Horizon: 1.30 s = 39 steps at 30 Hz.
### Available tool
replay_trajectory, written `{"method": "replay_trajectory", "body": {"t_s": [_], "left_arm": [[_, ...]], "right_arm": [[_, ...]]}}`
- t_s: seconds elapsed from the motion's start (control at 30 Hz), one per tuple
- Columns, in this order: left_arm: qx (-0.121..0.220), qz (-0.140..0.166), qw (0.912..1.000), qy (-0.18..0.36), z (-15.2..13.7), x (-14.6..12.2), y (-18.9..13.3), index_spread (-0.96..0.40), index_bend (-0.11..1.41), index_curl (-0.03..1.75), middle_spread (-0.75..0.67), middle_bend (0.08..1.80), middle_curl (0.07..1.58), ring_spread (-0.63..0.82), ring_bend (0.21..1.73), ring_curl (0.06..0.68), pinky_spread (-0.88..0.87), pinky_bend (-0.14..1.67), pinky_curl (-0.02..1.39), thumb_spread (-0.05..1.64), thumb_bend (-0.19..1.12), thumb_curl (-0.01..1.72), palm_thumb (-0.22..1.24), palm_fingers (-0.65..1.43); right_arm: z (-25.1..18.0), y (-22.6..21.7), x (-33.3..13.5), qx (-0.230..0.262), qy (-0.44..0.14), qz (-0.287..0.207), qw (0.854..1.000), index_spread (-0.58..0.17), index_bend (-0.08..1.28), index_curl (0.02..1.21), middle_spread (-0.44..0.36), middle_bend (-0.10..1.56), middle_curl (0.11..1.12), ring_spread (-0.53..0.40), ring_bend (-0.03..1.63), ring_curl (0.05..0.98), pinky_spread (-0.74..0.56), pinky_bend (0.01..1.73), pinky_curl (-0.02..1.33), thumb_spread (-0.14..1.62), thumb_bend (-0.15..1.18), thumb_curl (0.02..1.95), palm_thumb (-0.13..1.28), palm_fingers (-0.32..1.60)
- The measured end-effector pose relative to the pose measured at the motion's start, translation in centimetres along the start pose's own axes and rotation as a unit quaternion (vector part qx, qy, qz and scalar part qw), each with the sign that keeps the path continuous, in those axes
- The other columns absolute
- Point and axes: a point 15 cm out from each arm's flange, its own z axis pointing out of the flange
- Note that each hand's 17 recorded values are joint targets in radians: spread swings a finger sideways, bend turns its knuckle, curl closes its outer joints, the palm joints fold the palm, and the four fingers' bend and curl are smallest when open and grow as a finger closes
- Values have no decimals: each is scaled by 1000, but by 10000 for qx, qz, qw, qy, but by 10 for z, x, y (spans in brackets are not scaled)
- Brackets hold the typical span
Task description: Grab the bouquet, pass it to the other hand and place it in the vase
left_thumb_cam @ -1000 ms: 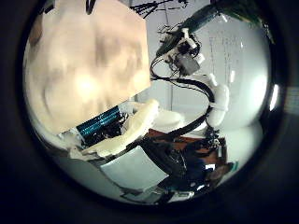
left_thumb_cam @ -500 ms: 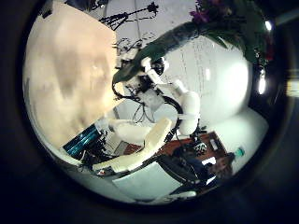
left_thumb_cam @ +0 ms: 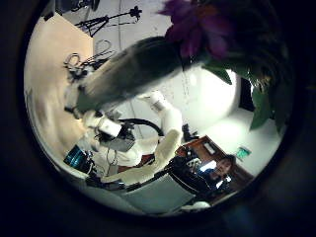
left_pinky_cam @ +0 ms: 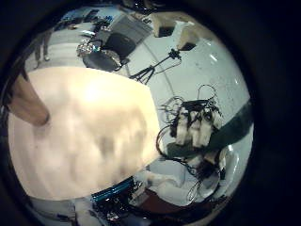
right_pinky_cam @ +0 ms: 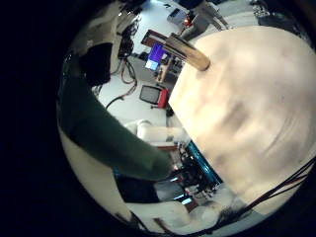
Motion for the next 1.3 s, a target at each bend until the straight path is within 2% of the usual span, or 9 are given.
{"method": "replay_trajectory", "body": {"t_s": [0.2, 0.3, 0.47, 0.7, 0.8, 0.93, 1.0, 1.2, 1.3], "left_arm": [[-169, 6, 9988, 455, 3, 16, 0, 271, 139, 242, 130, 546, 422, 362, 693, 167, 303, 307, 300, 781, -33, 329, 241, 297], [-140, -66, 9973, 724, 5, 22, -1, 176, 155, 248, -129, 790, 496, 86, 741, 153, 78, 372, 290, 818, -13, 342, 356, 622], [-64, -151, 9948, 1005, 7, 25, -3, -77, 167, 253, -396, 900, 645, -440, 1077, 300, -531, 847, 440, 886, -3, 364, 596, 1058], [212, -34, 9910, 1320, 0, 34, -11, -383, 424, 386, -512, 975, 820, -459, 1337, 468, -622, 1123, 571, 724, 39, 501, 992, 1183], [242, 93, 9916, 1270, -3, 38, -12, -476, 526, 477, -522, 1026, 873, -444, 1387, 498, -607, 1145, 590, 565, 10, 580, 1062, 1130], [286, 281, 9930, 1107, -5, 39, -11, -584, 602, 639, -530, 1079, 930, -429, 1426, 526, -584, 1165, 621, 382, -18, 679, 1098, 1069], [334, 346, 9933, 1053, -7, 40, -13, -611, 605, 695, -532, 1090, 944, -424, 1433, 532, -577, 1169, 630, 343, -20, 704, 1102, 1059], [621, 669, 9925, 807, -22, 47, -18, -685, 565, 901, -528, 1110, 973, -416, 1451, 546, -569, 1164, 648, 240, -19, 778, 1119, 1037], [808, 749, 9920, 619, -33, 52, -20, -723, 519, 1020, -525, 1121, 984, -414, 1457, 549, -571, 1162, 658, 204, -21, 809, 1121, 1030]], "right_arm": [[8, -8, 16, -41, 580, -48, 9983, -319, 949, 1157, -139, 1346, 822, -189, 1438, 665, -240, 1171, 1003, 572, -12, 996, 1198, 1108], [3, -19, 23, 167, 938, -146, 9953, -319, 950, 1158, -140, 1344, 825, -189, 1438, 667, -242, 1170, 1008, 571, -14, 997, 1195, 1107], [5, -15, 35, 342, 1160, -66, 9926, -319, 950, 1160, -141, 1340, 831, -190, 1435, 669, -245, 1168, 1017, 578, -14, 994, 1189, 1103], [3, -12, 54, 619, 1226, 146, 9904, -322, 947, 1162, -147, 1312, 831, -201, 1406, 672, -252, 1189, 1012, 736, -43, 935, 1046, 1085], [0, -2, 66, 733, 1151, 385, 9899, -328, 823, 1108, -156, 1220, 802, -213, 1361, 642, -288, 1159, 946, 841, -51, 823, 919, 1051], [-11, 9, 79, 912, 1088, 628, 9879, -327, 359, 957, -174, 955, 714, -247, 1273, 605, -434, 1117, 862, 924, -39, 693, 807, 382], [-16, 12, 83, 983, 1050, 714, 9870, -325, 265, 788, -99, 648, 567, -135, 1002, 496, -219, 856, 775, 948, -40, 629, 767, -157], [-31, 17, 89, 1166, 1013, 849, 9843, -335, 107, 490, 100, 287, 382, 123, 575, 290, 245, 570, 536, 962, -34, 523, 719, -169], [-38, 18, 90, 1243, 1019, 881, 9831, -348, 99, 394, 134, 225, 355, 165, 491, 259, 313, 522, 482, 964, -31, 494, 713, -135]]}}
